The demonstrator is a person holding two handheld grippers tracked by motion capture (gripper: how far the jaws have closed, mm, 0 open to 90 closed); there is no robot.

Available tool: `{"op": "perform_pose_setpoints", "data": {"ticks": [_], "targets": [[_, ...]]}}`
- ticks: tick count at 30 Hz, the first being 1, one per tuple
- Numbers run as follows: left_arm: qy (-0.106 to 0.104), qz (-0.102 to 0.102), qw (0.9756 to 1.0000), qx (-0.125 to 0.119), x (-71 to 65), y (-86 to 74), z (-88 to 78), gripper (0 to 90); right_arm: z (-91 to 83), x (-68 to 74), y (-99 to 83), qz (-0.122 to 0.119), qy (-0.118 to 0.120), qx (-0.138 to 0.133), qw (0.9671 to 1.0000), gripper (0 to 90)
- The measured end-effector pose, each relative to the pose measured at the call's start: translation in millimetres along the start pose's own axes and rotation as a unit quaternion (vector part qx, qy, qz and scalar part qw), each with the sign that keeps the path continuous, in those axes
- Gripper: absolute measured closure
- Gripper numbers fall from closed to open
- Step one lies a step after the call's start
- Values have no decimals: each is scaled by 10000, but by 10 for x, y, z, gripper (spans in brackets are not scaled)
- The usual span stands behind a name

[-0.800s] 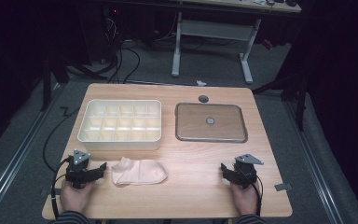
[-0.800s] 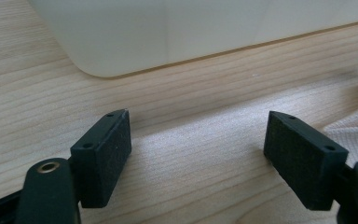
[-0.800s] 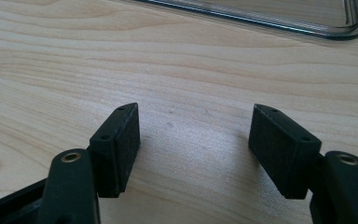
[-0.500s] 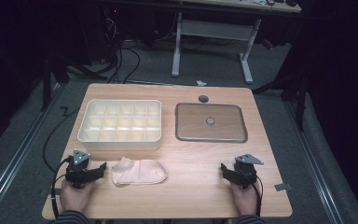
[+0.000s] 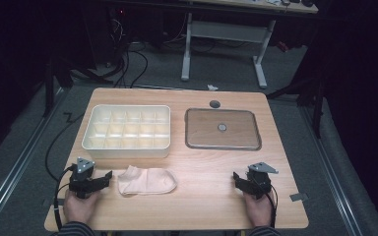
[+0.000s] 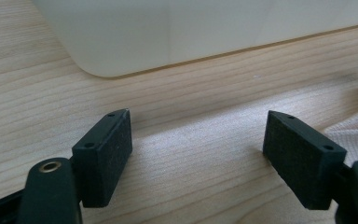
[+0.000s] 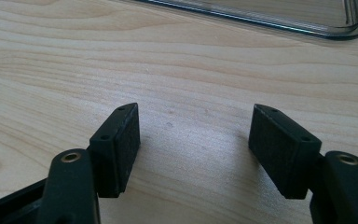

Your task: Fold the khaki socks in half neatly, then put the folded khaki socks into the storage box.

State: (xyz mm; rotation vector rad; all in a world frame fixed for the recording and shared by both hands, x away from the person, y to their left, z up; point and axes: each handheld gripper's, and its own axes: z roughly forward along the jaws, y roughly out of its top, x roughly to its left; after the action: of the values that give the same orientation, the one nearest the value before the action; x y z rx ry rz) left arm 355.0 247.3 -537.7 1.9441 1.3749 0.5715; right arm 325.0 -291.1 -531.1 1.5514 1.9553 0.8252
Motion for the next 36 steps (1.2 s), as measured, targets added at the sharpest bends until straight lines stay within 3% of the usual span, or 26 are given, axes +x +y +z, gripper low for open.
{"op": "perform_pose_setpoints", "data": {"ticks": [17,36], "targets": [[-35,-60,10000,-17,13,3,1,242,2,-1,1,-5,6,-6,10000,339],[79,36,10000,-1,-36,2,-1,267,-5,-2,0,-10,35,-31,10000,401]]}}
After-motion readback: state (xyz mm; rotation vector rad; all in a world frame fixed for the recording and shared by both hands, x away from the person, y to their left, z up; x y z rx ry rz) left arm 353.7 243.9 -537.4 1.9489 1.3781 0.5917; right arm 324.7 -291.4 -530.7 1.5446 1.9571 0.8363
